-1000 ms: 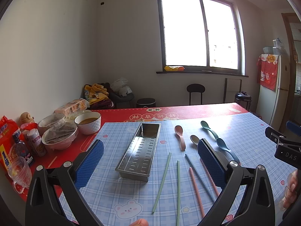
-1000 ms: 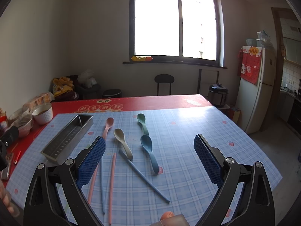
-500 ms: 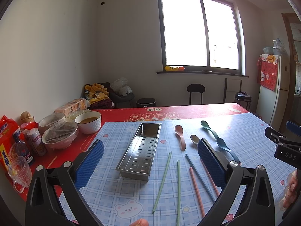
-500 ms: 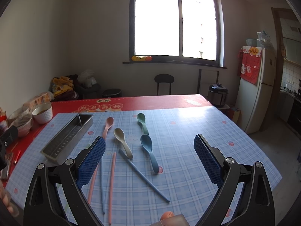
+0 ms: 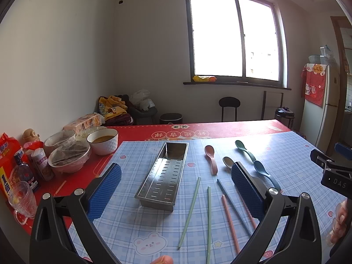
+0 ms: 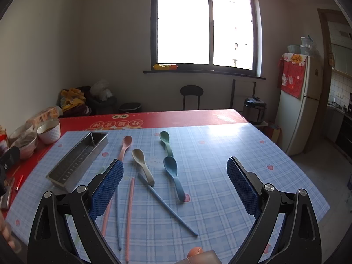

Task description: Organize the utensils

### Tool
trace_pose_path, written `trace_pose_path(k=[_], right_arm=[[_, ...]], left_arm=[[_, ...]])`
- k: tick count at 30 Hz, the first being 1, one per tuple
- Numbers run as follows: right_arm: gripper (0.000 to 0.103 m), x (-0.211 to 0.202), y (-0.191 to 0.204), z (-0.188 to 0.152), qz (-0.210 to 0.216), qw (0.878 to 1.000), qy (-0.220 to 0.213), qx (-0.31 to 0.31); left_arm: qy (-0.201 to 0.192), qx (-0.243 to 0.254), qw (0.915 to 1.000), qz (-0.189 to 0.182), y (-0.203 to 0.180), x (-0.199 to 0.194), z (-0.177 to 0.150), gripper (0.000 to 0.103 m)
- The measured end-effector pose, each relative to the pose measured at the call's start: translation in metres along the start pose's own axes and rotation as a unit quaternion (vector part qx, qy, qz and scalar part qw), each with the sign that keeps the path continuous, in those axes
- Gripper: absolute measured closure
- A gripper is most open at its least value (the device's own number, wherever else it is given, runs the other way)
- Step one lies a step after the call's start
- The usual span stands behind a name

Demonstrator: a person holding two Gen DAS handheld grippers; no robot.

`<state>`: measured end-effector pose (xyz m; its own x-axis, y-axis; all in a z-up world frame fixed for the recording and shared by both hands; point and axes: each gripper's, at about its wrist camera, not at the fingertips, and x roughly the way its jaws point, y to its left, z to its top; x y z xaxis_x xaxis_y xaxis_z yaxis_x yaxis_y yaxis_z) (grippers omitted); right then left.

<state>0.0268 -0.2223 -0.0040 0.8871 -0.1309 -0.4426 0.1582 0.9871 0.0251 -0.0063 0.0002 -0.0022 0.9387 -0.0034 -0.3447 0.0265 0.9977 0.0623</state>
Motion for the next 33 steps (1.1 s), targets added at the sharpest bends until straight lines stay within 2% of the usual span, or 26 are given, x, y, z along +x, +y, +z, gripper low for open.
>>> trace_pose_path(k=[4, 8, 11, 17, 20, 22, 23, 25, 26, 28, 33], right_arm=[[0.011, 0.010, -0.001, -0.002, 0.003, 1.000, 0.007, 0.000], [0.011, 0.022, 0.000, -0.006, 0.014, 1.000, 0.018, 0.002], [0.011, 0.036, -0.003, -0.012, 0.033, 0.999, 0.027, 0.011], [0.011, 0.060, -0.003, -0.024, 0.047, 0.998, 0.029, 0.009], [0.011, 0.073, -0.001, -0.029, 0.059, 0.997, 0.044, 0.007], [0.011, 0.082, 0.000, -0.033, 0.075, 0.995, 0.059, 0.011], [0.011, 0.087, 0.001, -0.035, 0.073, 0.995, 0.068, 0.011], [0.011, 0.098, 0.001, -0.040, 0.078, 0.993, 0.085, 0.012], [0.011, 0.103, 0.000, -0.043, 0.086, 0.992, 0.090, 0.013], [0.011, 0.114, -0.002, -0.048, 0.088, 0.991, 0.101, 0.019], [0.011, 0.126, -0.008, -0.056, 0.102, 0.988, 0.110, 0.026]], left_arm=[[0.001, 0.004, 1.0000, 0.000, 0.000, 0.003, -0.006, 0.005], [-0.008, 0.001, 0.9998, -0.016, 0.005, 0.010, -0.010, 0.005], [-0.009, 0.007, 0.9998, -0.019, 0.010, 0.020, -0.013, 0.005], [0.018, -0.011, 0.9978, -0.064, 0.029, 0.046, -0.029, 0.006], [0.036, -0.003, 0.9966, -0.074, 0.029, 0.059, -0.037, 0.008], [0.056, 0.008, 0.9943, -0.091, 0.026, 0.070, -0.042, 0.024], [0.071, 0.009, 0.9920, -0.104, 0.024, 0.078, -0.046, 0.029], [0.104, 0.010, 0.9864, -0.127, 0.020, 0.095, -0.052, 0.048], [0.121, 0.014, 0.9833, -0.135, 0.016, 0.104, -0.057, 0.053], [0.150, 0.029, 0.9768, -0.150, 0.008, 0.119, -0.066, 0.070], [0.205, 0.062, 0.9611, -0.175, -0.011, 0.148, -0.085, 0.080]])
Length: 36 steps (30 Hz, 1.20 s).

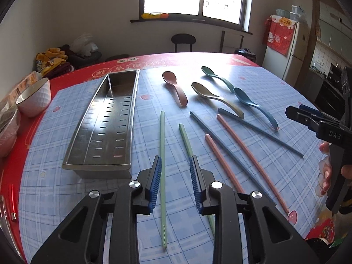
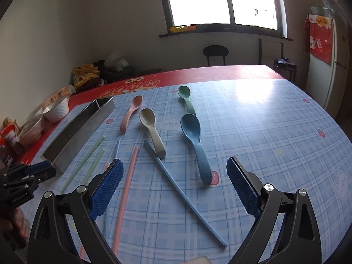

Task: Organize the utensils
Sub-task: 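Grasp the pair of green chopsticks with the left tool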

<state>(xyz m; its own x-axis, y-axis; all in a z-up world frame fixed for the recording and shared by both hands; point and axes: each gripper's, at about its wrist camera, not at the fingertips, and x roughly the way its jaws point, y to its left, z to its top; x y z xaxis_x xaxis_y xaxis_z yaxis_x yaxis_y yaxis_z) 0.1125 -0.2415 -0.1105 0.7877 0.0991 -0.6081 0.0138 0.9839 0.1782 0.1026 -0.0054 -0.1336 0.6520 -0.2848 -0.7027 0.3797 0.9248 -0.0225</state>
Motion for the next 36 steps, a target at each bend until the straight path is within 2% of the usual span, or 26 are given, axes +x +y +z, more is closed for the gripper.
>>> trace_pose_path(k=[4, 10, 14, 16, 25, 29, 33, 36], right_arm=[[0.011, 0.000, -0.001, 0.002, 0.004, 1.000, -0.008, -0.011], [0.011, 0.000, -0.007, 0.009, 0.009, 1.000, -0.011, -0.007], [0.011, 0.001, -0.013, 0.011, 0.016, 1.000, -0.011, 0.002], [0.011, -0.001, -0.015, 0.012, 0.017, 1.000, -0.014, 0.004], [0.011, -0.006, -0.029, 0.008, 0.033, 0.999, -0.016, 0.025], [0.011, -0.014, -0.030, 0.004, 0.040, 0.999, -0.017, 0.024], [0.011, -0.023, -0.031, -0.001, 0.044, 0.999, -0.021, 0.024], [0.011, -0.031, -0.032, -0.005, 0.037, 0.999, -0.022, 0.020]], left_arm=[[0.033, -0.001, 0.9994, 0.011, 0.004, 0.019, -0.001, 0.088], [0.066, 0.015, 0.9970, 0.036, 0.007, 0.043, 0.006, 0.091], [0.086, 0.015, 0.9955, 0.037, 0.007, 0.053, 0.005, 0.094], [0.088, 0.006, 0.9956, 0.030, 0.008, 0.052, 0.002, 0.097], [0.109, -0.012, 0.9938, 0.019, -0.005, 0.019, -0.027, 0.097], [0.117, 0.009, 0.9926, 0.032, -0.019, 0.014, -0.032, 0.097], [0.109, 0.032, 0.9924, 0.048, -0.026, 0.021, -0.027, 0.096], [0.103, 0.038, 0.9929, 0.046, -0.025, 0.027, -0.021, 0.096]])
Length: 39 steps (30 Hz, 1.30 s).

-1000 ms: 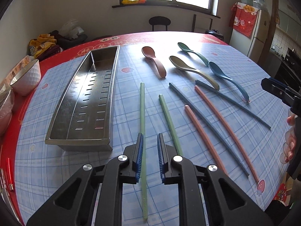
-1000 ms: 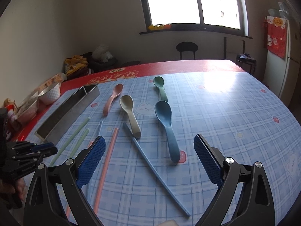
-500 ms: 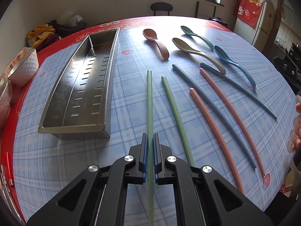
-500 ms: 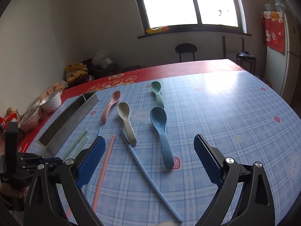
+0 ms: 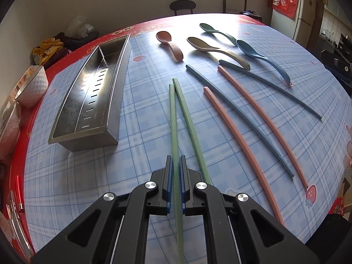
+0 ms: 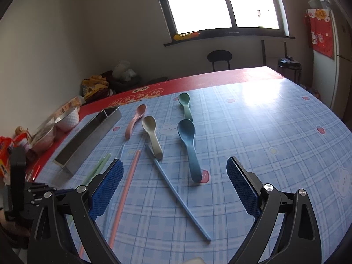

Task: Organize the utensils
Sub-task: 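Grasp the pair of green chopsticks with the left tool, then grasp a blue chopstick with the right tool while the left tool holds the green chopsticks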

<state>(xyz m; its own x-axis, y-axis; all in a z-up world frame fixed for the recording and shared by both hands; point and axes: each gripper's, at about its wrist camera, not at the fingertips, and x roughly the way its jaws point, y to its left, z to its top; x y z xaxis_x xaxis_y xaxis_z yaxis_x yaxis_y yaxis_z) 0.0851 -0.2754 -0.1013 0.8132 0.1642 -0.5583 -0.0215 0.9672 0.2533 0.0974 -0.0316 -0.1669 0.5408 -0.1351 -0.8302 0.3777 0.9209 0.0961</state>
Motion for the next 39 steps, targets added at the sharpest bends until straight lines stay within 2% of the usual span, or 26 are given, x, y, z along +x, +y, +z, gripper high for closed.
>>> trace_pose_path(k=[5, 11, 12, 13, 14, 17, 19, 22, 27, 32, 35, 36, 37, 39], right_arm=[[0.011, -0.009, -0.008, -0.004, -0.021, 1.000, 0.002, 0.001], [0.011, -0.006, -0.014, -0.013, -0.043, 0.999, 0.024, 0.001], [0.015, -0.005, -0.013, -0.014, -0.045, 0.999, 0.030, -0.001], [0.027, -0.003, -0.012, -0.016, -0.047, 0.998, 0.037, -0.005], [0.032, 0.001, -0.011, -0.016, -0.048, 0.998, 0.049, -0.009], [0.041, 0.012, -0.009, -0.018, -0.038, 0.996, 0.074, -0.022], [0.053, 0.024, -0.005, -0.017, -0.033, 0.994, 0.096, -0.043], [0.065, 0.043, 0.006, -0.017, -0.033, 0.988, 0.124, -0.091], [0.069, 0.077, 0.027, -0.011, -0.021, 0.976, 0.158, -0.150], [0.075, 0.105, 0.042, -0.009, -0.016, 0.966, 0.187, -0.178], [0.078, 0.110, 0.045, -0.009, -0.011, 0.966, 0.189, -0.176], [0.081, 0.111, 0.043, -0.009, -0.004, 0.967, 0.192, -0.168], [0.091, 0.111, 0.042, -0.009, 0.008, 0.968, 0.195, -0.156], [0.096, 0.110, 0.041, -0.010, 0.018, 0.969, 0.197, -0.148]], left_arm=[[-0.017, -0.008, 0.9997, -0.019, 0.007, 0.007, 0.006, 0.096], [-0.043, -0.016, 0.9981, -0.040, 0.013, 0.010, 0.007, 0.096], [-0.044, -0.018, 0.9979, -0.043, 0.014, 0.010, 0.007, 0.096], [-0.045, -0.021, 0.9976, -0.047, 0.015, 0.010, 0.007, 0.096], [-0.046, -0.024, 0.9974, -0.051, 0.017, 0.010, 0.006, 0.096], [-0.047, -0.030, 0.9968, -0.056, 0.019, 0.010, 0.005, 0.096], [-0.048, -0.029, 0.9970, -0.054, 0.017, 0.010, 0.006, 0.096], [-0.049, -0.027, 0.9970, -0.053, 0.017, 0.010, 0.005, 0.096], [-0.049, -0.046, 0.9950, -0.074, 0.025, 0.010, 0.004, 0.096], [-0.049, -0.056, 0.9935, -0.086, 0.029, 0.010, 0.004, 0.096], [-0.049, -0.059, 0.9929, -0.091, 0.031, 0.011, 0.004, 0.096], [-0.049, -0.061, 0.9926, -0.093, 0.031, 0.011, 0.004, 0.096], [-0.049, -0.062, 0.9924, -0.094, 0.031, 0.011, 0.004, 0.096], [-0.049, -0.062, 0.9924, -0.094, 0.031, 0.011, 0.004, 0.096]])
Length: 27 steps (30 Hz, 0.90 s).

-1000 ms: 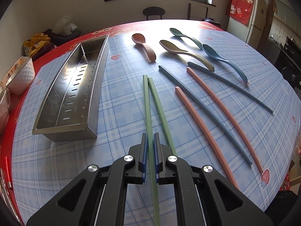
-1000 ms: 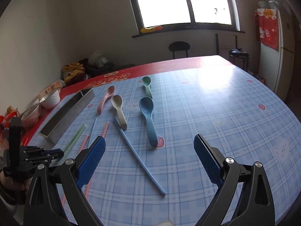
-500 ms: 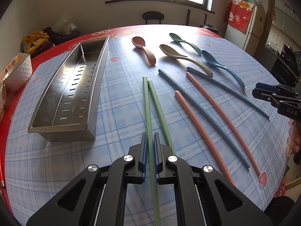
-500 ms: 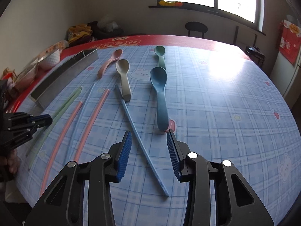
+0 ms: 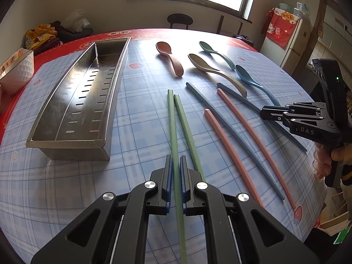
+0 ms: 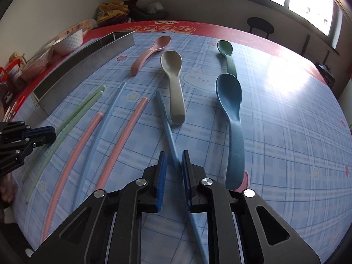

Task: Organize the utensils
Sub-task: 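Grasp a blue chopstick with the right tool while the left tool holds the green chopsticks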

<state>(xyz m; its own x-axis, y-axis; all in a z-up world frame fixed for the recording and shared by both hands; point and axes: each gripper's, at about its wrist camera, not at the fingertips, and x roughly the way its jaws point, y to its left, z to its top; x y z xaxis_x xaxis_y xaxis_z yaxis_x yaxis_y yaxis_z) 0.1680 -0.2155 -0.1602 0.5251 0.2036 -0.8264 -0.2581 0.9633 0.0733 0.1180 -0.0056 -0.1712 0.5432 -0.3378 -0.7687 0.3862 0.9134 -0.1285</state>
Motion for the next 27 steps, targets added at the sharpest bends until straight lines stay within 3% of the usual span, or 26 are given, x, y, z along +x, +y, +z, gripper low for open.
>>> trace_pose_path(k=[5, 12, 22, 27], right_arm=[[0.096, -0.005, -0.006, -0.003, 0.034, 0.998, -0.004, 0.052], [0.096, -0.022, -0.001, -0.003, 0.086, 0.986, -0.088, 0.114], [0.096, -0.021, 0.005, -0.004, 0.073, 0.985, -0.112, 0.109], [0.096, -0.022, 0.005, -0.007, 0.076, 0.984, -0.118, 0.106]], left_arm=[[0.000, 0.005, 1.0000, 0.005, -0.002, 0.000, 0.000, 0.096], [0.001, 0.014, 0.9998, 0.016, -0.006, 0.001, 0.000, 0.095], [-0.002, 0.023, 0.9994, 0.028, -0.010, 0.002, -0.001, 0.097], [-0.007, 0.000, 0.9999, 0.013, 0.000, -0.003, -0.001, 0.097]])
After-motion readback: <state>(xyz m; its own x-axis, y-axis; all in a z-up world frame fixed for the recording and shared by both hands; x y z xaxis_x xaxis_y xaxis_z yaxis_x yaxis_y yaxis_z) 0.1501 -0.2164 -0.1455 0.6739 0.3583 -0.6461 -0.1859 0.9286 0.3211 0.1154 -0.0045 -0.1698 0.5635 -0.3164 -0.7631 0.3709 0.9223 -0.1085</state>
